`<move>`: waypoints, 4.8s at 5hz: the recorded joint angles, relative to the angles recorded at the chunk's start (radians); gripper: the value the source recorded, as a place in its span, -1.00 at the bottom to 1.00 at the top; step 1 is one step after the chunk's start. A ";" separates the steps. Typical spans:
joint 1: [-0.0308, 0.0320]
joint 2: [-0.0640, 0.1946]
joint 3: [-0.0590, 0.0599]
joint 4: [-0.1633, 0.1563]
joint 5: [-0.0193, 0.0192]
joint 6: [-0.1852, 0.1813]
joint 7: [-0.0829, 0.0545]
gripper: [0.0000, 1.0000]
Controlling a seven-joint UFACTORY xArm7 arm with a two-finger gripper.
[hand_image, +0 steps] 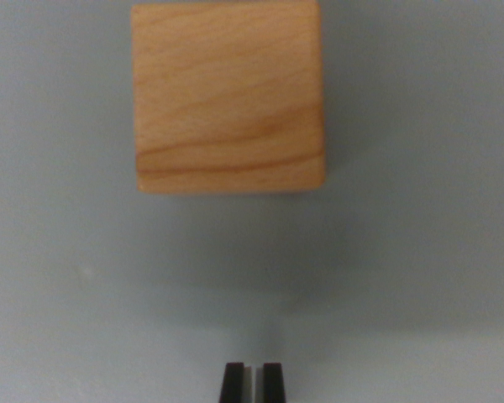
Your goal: Push wooden cube
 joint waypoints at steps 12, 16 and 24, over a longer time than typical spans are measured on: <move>-0.0003 0.016 0.001 0.026 0.0010 0.010 0.000 1.00; -0.0009 0.049 0.003 0.079 0.0029 0.030 0.002 1.00; -0.0029 0.152 0.008 0.244 0.0089 0.093 0.005 1.00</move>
